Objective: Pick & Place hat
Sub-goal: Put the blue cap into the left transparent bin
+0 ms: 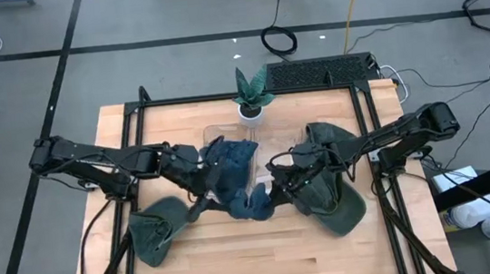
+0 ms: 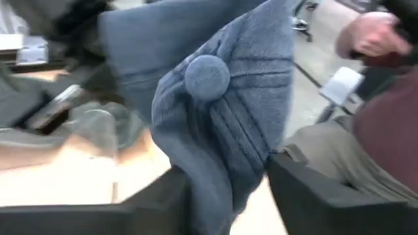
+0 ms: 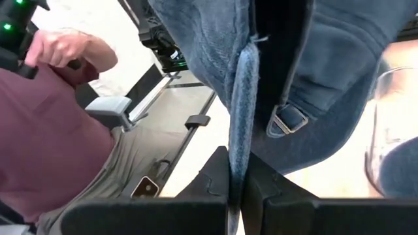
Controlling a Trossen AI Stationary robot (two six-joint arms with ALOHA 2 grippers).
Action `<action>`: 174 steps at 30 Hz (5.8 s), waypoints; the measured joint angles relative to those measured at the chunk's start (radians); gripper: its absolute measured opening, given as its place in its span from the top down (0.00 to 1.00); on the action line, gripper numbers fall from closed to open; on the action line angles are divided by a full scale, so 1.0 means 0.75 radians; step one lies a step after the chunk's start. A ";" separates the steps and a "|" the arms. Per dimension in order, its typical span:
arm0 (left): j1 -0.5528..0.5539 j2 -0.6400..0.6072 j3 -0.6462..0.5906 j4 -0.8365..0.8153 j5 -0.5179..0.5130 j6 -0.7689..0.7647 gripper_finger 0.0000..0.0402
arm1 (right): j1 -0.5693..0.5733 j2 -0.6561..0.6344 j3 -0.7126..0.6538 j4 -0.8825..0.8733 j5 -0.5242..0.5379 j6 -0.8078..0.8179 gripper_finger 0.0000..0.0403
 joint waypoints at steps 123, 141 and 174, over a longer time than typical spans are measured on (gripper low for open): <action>0.644 0.084 -0.072 -0.341 -0.367 0.791 0.86 | -0.081 -0.517 -0.001 0.110 0.277 -0.620 0.71; 0.515 -0.235 -0.067 -0.277 -0.421 0.603 0.13 | -0.080 -0.516 -0.001 0.109 0.276 -0.625 0.72; 0.221 0.204 -0.067 0.327 -0.501 0.366 0.59 | -0.080 -0.516 -0.001 0.110 0.282 -0.629 0.71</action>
